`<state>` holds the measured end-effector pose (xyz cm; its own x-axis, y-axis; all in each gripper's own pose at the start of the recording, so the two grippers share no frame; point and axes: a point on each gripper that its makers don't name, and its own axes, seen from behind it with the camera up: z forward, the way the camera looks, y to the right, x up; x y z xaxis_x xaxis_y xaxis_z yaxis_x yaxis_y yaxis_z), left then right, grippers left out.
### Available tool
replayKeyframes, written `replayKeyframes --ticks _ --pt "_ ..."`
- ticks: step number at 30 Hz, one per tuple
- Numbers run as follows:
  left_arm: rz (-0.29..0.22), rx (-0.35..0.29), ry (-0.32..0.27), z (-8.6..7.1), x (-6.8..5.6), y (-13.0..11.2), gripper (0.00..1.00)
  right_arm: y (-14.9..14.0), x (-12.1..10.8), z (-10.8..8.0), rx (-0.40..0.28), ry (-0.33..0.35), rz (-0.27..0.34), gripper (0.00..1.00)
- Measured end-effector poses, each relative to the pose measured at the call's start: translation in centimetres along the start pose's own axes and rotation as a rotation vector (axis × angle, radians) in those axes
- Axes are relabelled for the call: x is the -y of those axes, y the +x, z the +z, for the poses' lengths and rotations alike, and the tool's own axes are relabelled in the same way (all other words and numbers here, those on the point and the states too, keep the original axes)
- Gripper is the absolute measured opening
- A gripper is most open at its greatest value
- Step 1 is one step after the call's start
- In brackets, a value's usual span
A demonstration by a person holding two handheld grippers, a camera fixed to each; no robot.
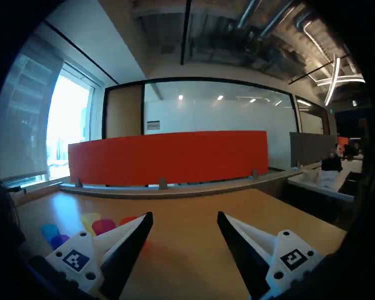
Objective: Pour water
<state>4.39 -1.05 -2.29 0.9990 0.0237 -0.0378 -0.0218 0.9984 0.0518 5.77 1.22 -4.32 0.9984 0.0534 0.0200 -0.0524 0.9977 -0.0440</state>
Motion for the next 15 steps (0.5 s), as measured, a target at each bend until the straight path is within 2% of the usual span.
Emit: replayKeyframes --ticks 9,15 --pt "0.015 -0.005 -0.013 0.6 -1.1 -1.2 0.89 1.3 0.2 0.1 0.006 -0.034 -0.053 1.00" --pt "0.031 -0.017 -0.017 1.0 -1.4 -1.6 0.89 1.2 1.0 0.4 0.012 -0.027 -0.065 1.00"
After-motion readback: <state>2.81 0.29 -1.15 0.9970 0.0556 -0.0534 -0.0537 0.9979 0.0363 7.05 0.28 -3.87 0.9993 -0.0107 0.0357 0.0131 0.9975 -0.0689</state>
